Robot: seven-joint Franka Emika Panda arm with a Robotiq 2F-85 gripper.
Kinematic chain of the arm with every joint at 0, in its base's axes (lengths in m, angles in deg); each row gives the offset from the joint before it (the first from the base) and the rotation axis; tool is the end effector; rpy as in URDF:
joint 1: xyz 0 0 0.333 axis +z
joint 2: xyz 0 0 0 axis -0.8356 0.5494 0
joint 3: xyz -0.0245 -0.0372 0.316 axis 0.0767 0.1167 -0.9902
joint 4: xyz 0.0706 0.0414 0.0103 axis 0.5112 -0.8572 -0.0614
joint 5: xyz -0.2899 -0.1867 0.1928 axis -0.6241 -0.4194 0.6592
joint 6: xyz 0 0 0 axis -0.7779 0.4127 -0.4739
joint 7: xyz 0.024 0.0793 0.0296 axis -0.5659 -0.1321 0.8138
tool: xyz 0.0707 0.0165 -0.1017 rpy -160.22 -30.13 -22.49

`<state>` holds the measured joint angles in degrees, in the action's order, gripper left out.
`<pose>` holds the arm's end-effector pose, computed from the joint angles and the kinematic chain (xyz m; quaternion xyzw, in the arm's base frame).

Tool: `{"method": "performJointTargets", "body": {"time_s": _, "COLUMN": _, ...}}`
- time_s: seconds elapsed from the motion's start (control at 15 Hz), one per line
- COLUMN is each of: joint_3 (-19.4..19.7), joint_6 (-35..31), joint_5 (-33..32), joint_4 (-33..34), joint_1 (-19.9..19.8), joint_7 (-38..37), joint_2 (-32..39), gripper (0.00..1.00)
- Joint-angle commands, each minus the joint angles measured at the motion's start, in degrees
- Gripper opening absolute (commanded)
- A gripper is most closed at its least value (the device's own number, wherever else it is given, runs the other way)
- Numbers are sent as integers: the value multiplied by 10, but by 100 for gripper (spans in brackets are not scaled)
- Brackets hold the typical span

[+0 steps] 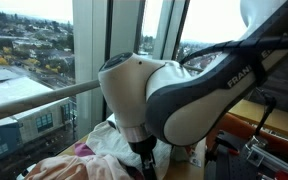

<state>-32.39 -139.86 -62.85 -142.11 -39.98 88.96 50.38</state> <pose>0.5712 0.2194 0.1084 0.9221 0.3285 -0.1691 0.1146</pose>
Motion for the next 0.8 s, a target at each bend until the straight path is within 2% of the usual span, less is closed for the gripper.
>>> {"method": "performJointTargets", "body": {"time_s": 0.0, "joint_3": 12, "joint_6": 2, "joint_5": -35, "joint_4": 22, "joint_1": 10, "joint_7": 8, "joint_2": 28, "gripper": 68}}
{"method": "performJointTargets", "body": {"time_s": 0.27, "joint_3": 20, "joint_6": 8, "joint_5": -64, "joint_4": 24, "joint_1": 12, "joint_7": 5, "joint_2": 12, "gripper": 36}}
{"method": "performJointTargets", "body": {"time_s": 0.53, "joint_3": 19, "joint_6": 19, "joint_5": -61, "joint_4": 24, "joint_1": 4, "joint_7": 5, "joint_2": -26, "gripper": 6}}
{"method": "performJointTargets", "body": {"time_s": 0.67, "joint_3": 19, "joint_6": 27, "joint_5": -55, "joint_4": 26, "joint_1": 0, "joint_7": 4, "joint_2": -51, "gripper": 0}}
{"method": "performJointTargets", "body": {"time_s": 0.73, "joint_3": 19, "joint_6": 30, "joint_5": -53, "joint_4": 24, "joint_1": -2, "joint_7": 2, "joint_2": -71, "gripper": 3}}
